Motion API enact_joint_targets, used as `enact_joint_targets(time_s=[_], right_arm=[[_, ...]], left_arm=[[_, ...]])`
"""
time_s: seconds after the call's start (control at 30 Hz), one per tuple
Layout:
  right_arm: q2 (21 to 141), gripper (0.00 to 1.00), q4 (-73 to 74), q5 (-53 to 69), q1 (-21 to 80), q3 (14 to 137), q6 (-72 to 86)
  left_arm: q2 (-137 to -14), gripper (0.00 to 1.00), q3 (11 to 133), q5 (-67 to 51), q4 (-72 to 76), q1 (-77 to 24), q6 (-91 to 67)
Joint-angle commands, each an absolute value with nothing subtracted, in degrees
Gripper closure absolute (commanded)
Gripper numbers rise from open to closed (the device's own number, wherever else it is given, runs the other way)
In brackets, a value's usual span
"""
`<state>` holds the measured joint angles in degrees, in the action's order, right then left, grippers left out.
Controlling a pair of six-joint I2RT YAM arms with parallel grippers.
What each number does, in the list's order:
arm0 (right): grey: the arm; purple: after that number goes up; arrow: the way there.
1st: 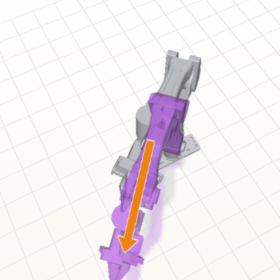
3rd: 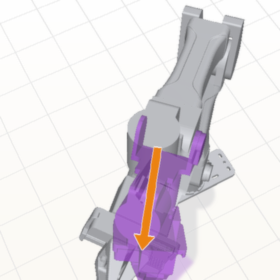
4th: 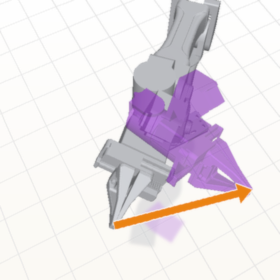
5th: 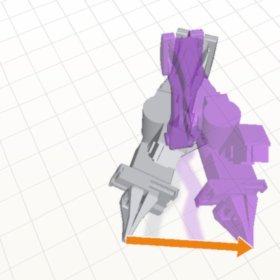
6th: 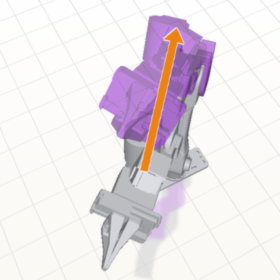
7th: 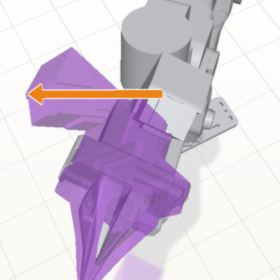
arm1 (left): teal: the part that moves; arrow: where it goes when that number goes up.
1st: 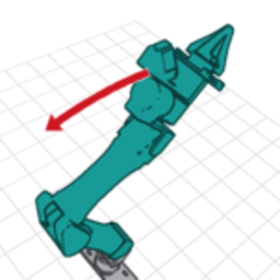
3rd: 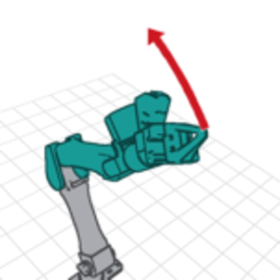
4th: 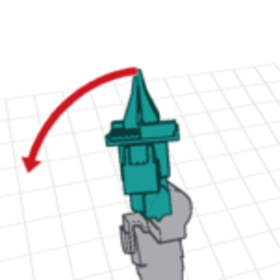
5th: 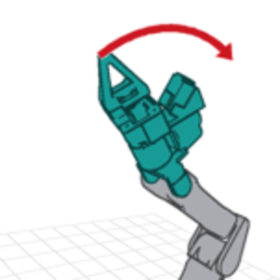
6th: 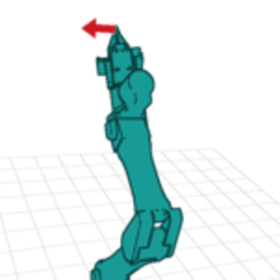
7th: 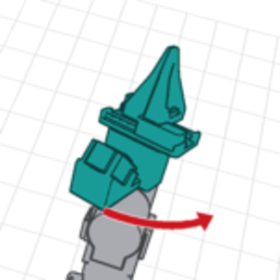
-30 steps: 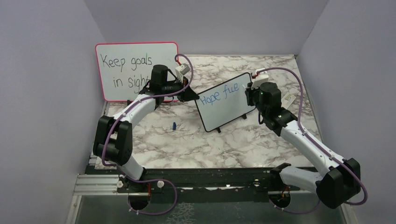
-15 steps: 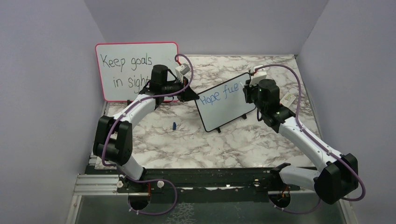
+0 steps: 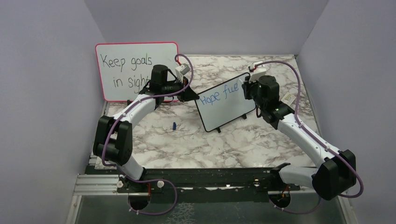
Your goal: Write a sentence on the whiteboard
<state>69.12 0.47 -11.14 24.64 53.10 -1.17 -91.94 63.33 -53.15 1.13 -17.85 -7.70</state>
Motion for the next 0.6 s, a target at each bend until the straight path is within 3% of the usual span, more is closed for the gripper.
enact_joint_targets(time_s=[0.0, 0.57], right_arm=[[69.53, 0.99, -1.15, -9.59, 24.35, 54.79, -1.67], [70.29, 0.99, -0.09, -9.67, 24.17, 52.76, -1.22]], left_arm=[[-93.53, 1.0, 63.37, -53.13, -3.38, -18.46, -5.19], [-93.34, 1.0, 63.37, -53.26, -3.6, -18.54, -5.1]])
